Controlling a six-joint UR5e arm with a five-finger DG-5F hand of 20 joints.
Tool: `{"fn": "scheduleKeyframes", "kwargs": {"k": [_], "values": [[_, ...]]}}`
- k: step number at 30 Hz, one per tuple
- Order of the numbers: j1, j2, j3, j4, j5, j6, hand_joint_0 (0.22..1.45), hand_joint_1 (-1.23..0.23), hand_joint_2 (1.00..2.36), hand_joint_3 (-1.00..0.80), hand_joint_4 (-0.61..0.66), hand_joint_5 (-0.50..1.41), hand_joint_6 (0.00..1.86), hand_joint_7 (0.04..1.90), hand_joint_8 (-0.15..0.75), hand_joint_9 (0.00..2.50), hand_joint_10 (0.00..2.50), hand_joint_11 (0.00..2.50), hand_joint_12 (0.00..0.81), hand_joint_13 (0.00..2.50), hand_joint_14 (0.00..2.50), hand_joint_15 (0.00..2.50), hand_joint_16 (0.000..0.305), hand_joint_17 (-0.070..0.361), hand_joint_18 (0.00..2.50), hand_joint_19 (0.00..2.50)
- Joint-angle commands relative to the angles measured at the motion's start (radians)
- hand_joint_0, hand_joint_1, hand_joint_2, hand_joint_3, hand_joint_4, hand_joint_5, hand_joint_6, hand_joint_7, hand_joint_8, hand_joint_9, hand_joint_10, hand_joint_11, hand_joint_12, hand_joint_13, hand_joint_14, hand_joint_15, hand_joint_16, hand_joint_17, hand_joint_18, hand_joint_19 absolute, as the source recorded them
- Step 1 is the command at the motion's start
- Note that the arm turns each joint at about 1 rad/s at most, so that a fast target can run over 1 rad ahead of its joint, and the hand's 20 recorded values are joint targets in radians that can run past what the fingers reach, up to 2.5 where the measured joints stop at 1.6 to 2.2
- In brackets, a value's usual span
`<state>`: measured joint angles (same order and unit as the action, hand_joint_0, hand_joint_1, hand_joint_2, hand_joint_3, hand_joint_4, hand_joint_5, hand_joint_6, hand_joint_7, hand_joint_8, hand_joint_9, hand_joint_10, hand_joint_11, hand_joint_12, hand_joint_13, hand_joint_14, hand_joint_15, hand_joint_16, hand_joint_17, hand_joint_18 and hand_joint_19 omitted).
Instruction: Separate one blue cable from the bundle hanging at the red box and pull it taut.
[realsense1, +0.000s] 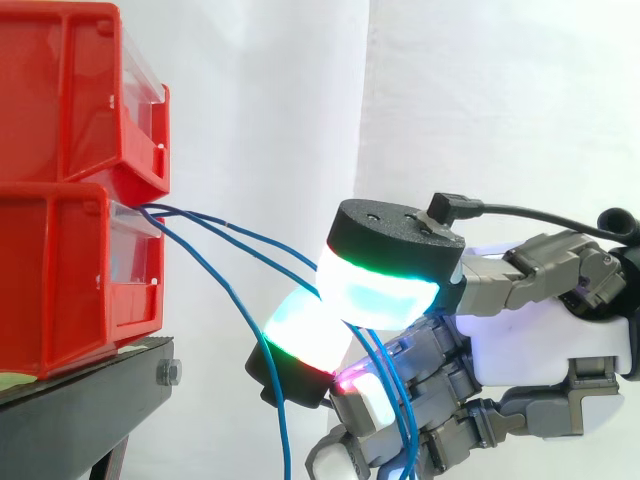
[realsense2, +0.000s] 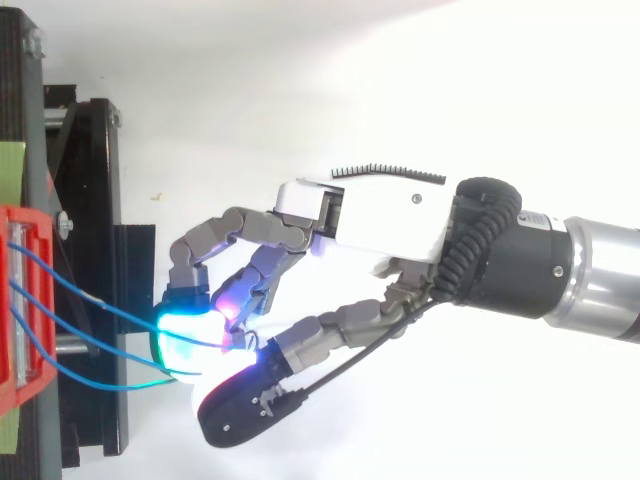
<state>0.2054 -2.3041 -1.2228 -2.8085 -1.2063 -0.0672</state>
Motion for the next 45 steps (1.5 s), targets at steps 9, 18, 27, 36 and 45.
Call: {"fn": "scheduleKeyframes", "kwargs": {"k": [9, 18, 27, 36, 45], "values": [[0.002, 0.000, 0.000, 0.000, -0.001, 0.000, 0.51, -0.95, 1.00, -0.50, 0.12, -0.16, 0.85, 1.21, 0.330, 1.03, 0.02, 0.90, 0.402, 0.84, 0.02, 0.56, 0.049, 0.110, 0.88, 0.62], [0.000, 0.000, -0.001, 0.000, -0.001, 0.000, 0.54, -0.51, 1.00, -0.50, 0.10, -0.15, 0.82, 1.21, 0.339, 1.09, 0.02, 0.85, 0.398, 0.84, 0.02, 0.56, 0.049, 0.110, 0.88, 0.70], [0.000, 0.000, 0.000, 0.000, -0.001, 0.000, 0.65, -0.77, 1.01, -0.33, 0.11, -0.17, 0.82, 1.23, 0.332, 1.04, 0.02, 0.88, 0.395, 0.83, 0.02, 0.57, 0.048, 0.107, 0.86, 0.69], [0.000, 0.000, -0.001, 0.000, 0.004, 0.000, 0.81, -0.96, 1.00, -0.50, 0.04, -0.19, 0.85, 1.23, 0.302, 0.94, 0.02, 0.86, 0.380, 0.76, 0.02, 0.54, 0.046, 0.104, 0.78, 0.59], [0.000, 0.000, 0.000, 0.000, 0.002, 0.000, 0.50, -1.04, 1.00, -0.50, 0.11, -0.17, 0.84, 1.16, 0.315, 1.01, 0.02, 0.87, 0.392, 0.79, 0.02, 0.54, 0.050, 0.112, 0.82, 0.59]]}}
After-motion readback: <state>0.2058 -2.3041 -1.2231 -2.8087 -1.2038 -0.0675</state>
